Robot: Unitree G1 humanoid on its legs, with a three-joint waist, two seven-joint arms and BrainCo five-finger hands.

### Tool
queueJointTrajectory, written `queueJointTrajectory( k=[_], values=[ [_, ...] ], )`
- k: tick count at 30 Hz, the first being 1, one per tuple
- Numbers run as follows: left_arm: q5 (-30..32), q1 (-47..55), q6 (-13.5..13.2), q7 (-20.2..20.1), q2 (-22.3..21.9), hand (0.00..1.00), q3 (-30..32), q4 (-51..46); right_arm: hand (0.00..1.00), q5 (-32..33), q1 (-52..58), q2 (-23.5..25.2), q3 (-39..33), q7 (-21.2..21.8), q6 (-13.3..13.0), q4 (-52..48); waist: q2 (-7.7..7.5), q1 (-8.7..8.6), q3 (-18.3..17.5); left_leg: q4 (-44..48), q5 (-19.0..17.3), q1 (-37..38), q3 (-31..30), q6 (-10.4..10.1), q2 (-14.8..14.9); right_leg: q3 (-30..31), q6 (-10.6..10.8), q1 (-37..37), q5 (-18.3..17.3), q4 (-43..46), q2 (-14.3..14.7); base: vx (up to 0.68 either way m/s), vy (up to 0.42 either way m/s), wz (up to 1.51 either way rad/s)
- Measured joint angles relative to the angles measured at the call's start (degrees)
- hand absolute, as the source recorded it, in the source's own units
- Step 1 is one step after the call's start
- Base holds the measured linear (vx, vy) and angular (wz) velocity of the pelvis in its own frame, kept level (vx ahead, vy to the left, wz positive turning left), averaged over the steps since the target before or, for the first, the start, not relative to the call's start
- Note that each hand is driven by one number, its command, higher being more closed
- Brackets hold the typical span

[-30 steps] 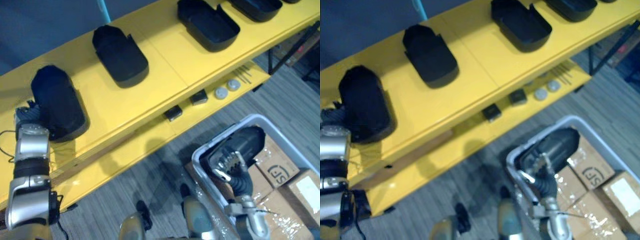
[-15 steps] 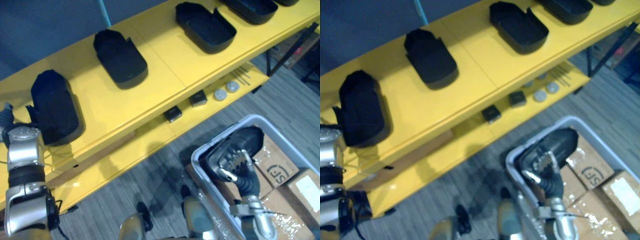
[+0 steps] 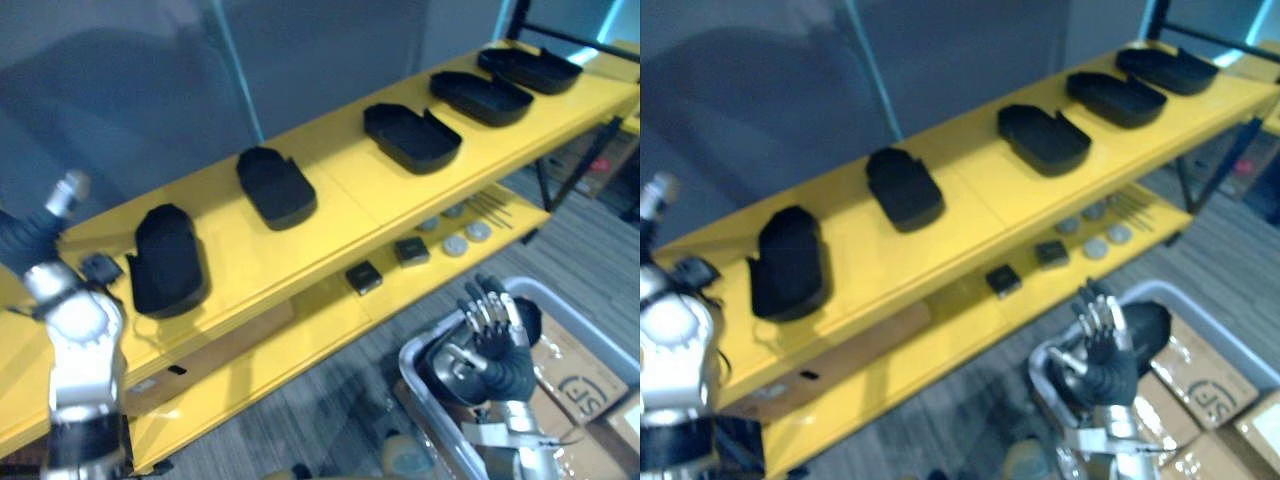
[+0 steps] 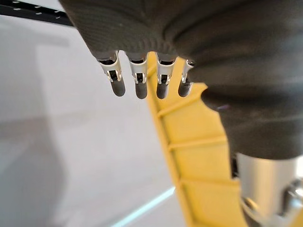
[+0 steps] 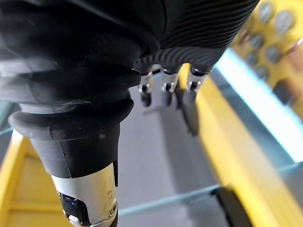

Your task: Walk over and take plastic housings, then place them on the shelf

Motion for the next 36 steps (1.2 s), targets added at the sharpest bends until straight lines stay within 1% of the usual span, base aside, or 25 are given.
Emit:
queueJointTrajectory(
  k=[1, 2, 3, 4, 5, 6, 7, 9, 10, 12, 15, 16, 18, 20, 21, 23, 24, 25, 26, 27, 28, 29, 30, 36],
  values=[
    [-0.3, 5.6, -1.3, -3.2, -2.2, 0.0, 0.1, -1.4, 0.0, 0.0, 0.8, 0.8, -0.8, 0.7, 0.0, 0.0, -0.45, 0.85, -0.4, -0.5, 0.2, 0.2, -0.7, 0.2, -0.3, -0.7, 0.0, 0.6, -0.2, -0.5, 0.0, -0.01, -0.027, 0.36],
    [-0.7, 8.1, -2.1, -4.6, -3.0, 0.0, 0.1, -2.0, 0.0, 0.0, 1.1, 0.9, -1.1, 1.1, 0.0, 0.0, -0.56, 1.24, -0.6, -0.7, 0.3, 0.1, -1.4, 0.2, -0.5, -1.4, -0.1, 0.9, -0.3, -0.8, 0.0, 0.0, -0.024, 0.43],
    [-1.3, 12.1, -3.5, -7.3, -4.5, 0.0, 0.1, -2.8, 0.0, 0.0, 1.6, 1.0, -1.6, 1.4, 0.0, 0.1, -0.71, 2.25, -0.7, -1.3, 0.7, 0.2, -2.3, 0.3, -0.7, -1.9, -0.2, 1.6, -0.3, -1.3, -0.2, 0.0, -0.009, 0.38],
    [1.2, 15.2, -4.8, -8.7, -5.7, 1.0, 0.2, -3.1, 0.0, 0.4, 1.6, 1.1, -2.2, 2.1, 0.0, 0.4, -0.72, 3.21, -0.9, -1.6, 1.0, 0.1, -2.8, 0.3, -0.9, -2.4, 0.0, 1.8, -0.1, -1.8, -0.4, 0.01, -0.002, 0.34],
    [2.9, 16.2, -5.3, -9.3, -6.1, 1.0, 0.2, -3.1, 0.0, 0.5, 1.6, 1.2, -2.4, 2.5, 0.0, 0.5, -0.71, 3.51, -0.9, -1.6, 1.1, 0.1, -3.2, 0.3, -1.0, -2.8, 0.0, 1.9, -0.1, -1.9, -0.6, 0.01, 0.019, 0.27],
    [6.7, 17.7, -5.9, -10.5, -6.3, 1.0, 0.2, -3.0, 0.0, 0.6, 1.4, 1.2, -2.8, 3.2, 0.0, 1.4, -0.72, 3.86, -0.9, -1.7, 1.5, 0.0, -3.7, 0.4, -1.4, -3.3, 0.3, 2.0, 0.3, -2.1, -0.8, 0.01, 0.023, 0.18],
    [8.1, 18.2, -6.2, -11.4, -6.3, 1.0, 0.2, -3.0, 0.0, 0.8, 1.2, 1.2, -2.9, 3.6, 0.0, 2.1, -0.69, 4.05, -0.9, -1.8, 1.7, 0.0, -3.7, 0.2, -1.5, -3.3, 0.3, 2.0, 0.4, -2.3, -0.9, 0.02, 0.032, 0.12],
    [8.9, 18.8, -9.2, -16.8, -6.5, 1.0, 0.1, -3.0, 0.0, 2.6, 0.7, 1.2, -3.0, 4.5, 0.0, 4.6, -0.66, 4.22, -0.9, -1.9, 1.9, -0.1, -3.9, 0.1, -1.7, -3.5, 0.4, 2.3, 0.9, -3.0, -1.0, 0.0, 0.018, 0.01],
    [8.5, 18.8, -10.0, -18.2, -6.6, 1.0, 0.1, -2.9, 0.0, 2.8, 0.7, 1.3, -3.1, 4.8, 0.0, 5.0, -0.66, 4.2, -0.9, -1.9, 1.9, -0.1, -4.3, 0.1, -1.7, -3.6, 0.4, 2.5, 1.0, -3.5, -0.9, 0.02, 0.023, 0.08],
    [2.1, 18.3, -12.6, -25.0, -7.2, 1.0, -0.1, -2.6, 0.0, 2.8, 0.7, 1.5, -3.3, 5.0, -0.1, 6.5, -0.74, 3.9, -1.2, -2.5, 2.0, -0.4, -4.9, 0.2, -1.8, -4.5, 0.4, 3.0, 1.5, -4.8, -1.0, 0.02, 0.015, 0.11],
    [-5.2, 16.8, -12.7, -31.6, -8.5, 1.0, -0.9, 0.4, 0.0, 2.8, 0.5, 1.6, -3.2, 4.9, -0.2, 7.3, -0.42, 3.77, -1.4, -2.6, 2.2, -1.0, -5.0, 0.2, -1.8, -4.7, 0.5, 2.9, 2.0, -6.0, -1.0, 0.01, 0.006, 0.03],
    [-6.9, 16.4, -12.5, -32.8, -8.5, 1.0, -1.8, 1.8, 0.0, 2.8, 0.4, 1.6, -3.2, 4.8, -0.2, 7.9, -0.39, 3.79, -1.4, -2.6, 2.2, -1.0, -5.0, 0.2, -1.8, -4.7, 0.5, 3.0, 2.1, -6.1, -0.9, 0.04, 0.004, -0.01],
    [-7.1, 15.8, -12.0, -34.6, -8.5, 1.0, -3.6, 4.6, 0.0, 2.8, 0.0, 1.6, -3.2, 4.7, -0.2, 9.7, -0.43, 3.75, -1.4, -2.9, 2.2, -1.0, -4.9, 0.1, -1.7, -4.6, 0.5, 3.0, 2.5, -6.7, -0.8, 0.04, 0.0, -0.01],
    [-8.7, 15.3, -11.8, -35.7, -8.5, 1.0, -5.2, 6.4, 0.0, 2.8, -0.2, 1.6, -3.2, 4.6, -0.2, 11.2, -0.57, 3.56, -1.5, -3.4, 2.4, -1.0, -4.8, 0.1, -1.7, -4.6, 0.5, 3.0, 2.8, -7.4, -0.7, 0.04, 0.001, -0.02],
    [-8.8, 14.9, -11.5, -35.9, -8.5, 1.0, -5.4, 7.2, 0.0, 2.8, -0.2, 1.6, -3.2, 4.5, -0.2, 11.7, -0.57, 3.54, -1.5, -3.5, 2.4, -1.0, -4.7, 0.1, -1.7, -4.5, 0.5, 3.1, 2.9, -7.7, -0.6, 0.04, 0.0, -0.01],
    [-6.8, 13.7, -10.4, -33.6, -8.5, 1.0, -6.4, 8.8, 0.0, 2.8, -0.2, 1.6, -3.2, 4.5, -0.5, 12.6, -0.94, 3.46, -1.3, -3.6, 2.4, -0.9, -4.8, 0.1, -1.6, -4.5, 0.5, 3.5, 3.2, -8.4, -0.5, 0.04, -0.001, 0.0],
    [-3.6, 12.5, -9.3, -31.3, -8.4, 1.0, -7.0, 10.2, 0.0, 2.8, -0.2, 1.5, -3.2, 4.5, -0.8, 13.0, -0.88, 3.46, -1.3, -3.6, 2.4, -0.9, -4.7, 0.1, -1.6, -4.5, 0.5, 3.7, 3.5, -8.6, -0.4, 0.04, 0.0, 0.0],
    [1.7, 11.3, -7.4, -27.6, -8.3, 1.0, -7.4, 11.6, 0.0, 2.8, -0.3, 1.5, -3.2, 4.5, -0.9, 13.0, -1.17, 3.34, -1.2, -3.7, 2.4, -0.9, -4.7, 0.1, -1.5, -4.5, 0.5, 3.7, 3.5, -8.7, -0.4, 0.03, 0.0, -0.01],
    [3.6, 10.7, -6.3, -26.2, -8.3, 1.0, -7.4, 12.3, 0.0, 2.8, -0.3, 1.5, -3.2, 4.4, -0.9, 13.0, -1.3, 3.33, -1.1, -3.7, 2.4, -0.9, -4.7, 0.1, -1.5, -4.5, 0.5, 3.7, 3.5, -8.7, -0.4, 0.0, 0.0, 0.0],
    [5.3, 9.6, -4.6, -24.4, -8.2, 1.0, -7.4, 14.0, 0.0, 2.8, -0.3, 1.4, -3.2, 4.2, -0.9, 13.0, -1.57, 3.31, -0.9, -3.7, 2.4, -0.9, -4.7, 0.1, -1.5, -4.5, 0.5, 3.7, 3.5, -8.7, -0.4, 0.0, 0.0, 0.0],
    [5.5, 9.1, -4.0, -23.9, -8.2, 1.0, -7.4, 14.7, 0.0, 2.8, -0.3, 1.3, -3.2, 4.1, -0.9, 13.0, -1.69, 3.3, -0.8, -3.7, 2.4, -0.9, -4.7, 0.1, -1.5, -4.5, 0.5, 3.7, 3.5, -8.7, -0.4, 0.0, 0.0, 0.0],
    [5.5, 8.1, -2.8, -23.0, -8.2, 1.0, -7.5, 15.5, 0.0, 2.8, -0.3, 1.3, -3.3, 3.8, -0.9, 13.1, -1.88, 3.26, -0.7, -3.7, 2.4, -0.9, -4.6, 0.1, -1.5, -4.4, 0.5, 3.8, 3.6, -8.8, -0.4, -0.01, 0.001, -0.04],
    [5.3, 7.5, -2.2, -22.9, -8.2, 1.0, -7.7, 16.0, 0.0, 2.8, -0.2, 1.3, -3.5, 3.7, -0.9, 13.2, -2.05, 3.24, -0.6, -3.7, 2.4, -0.9, -4.5, 0.1, -1.5, -4.3, 0.5, 3.8, 3.8, -9.1, -0.3, -0.01, 0.005, -0.04],
    [4.4, 4.4, 0.4, -22.4, -8.1, 1.0, -11.1, 17.3, 0.0, 2.8, -0.2, 1.2, -4.2, 3.7, -0.9, 13.5, -2.08, 3.16, -0.6, -3.6, 2.4, -0.3, -4.0, 0.1, -1.5, -3.9, 0.5, 4.3, 4.4, -9.7, -0.4, -0.02, 0.007, -0.05]
  ],
)
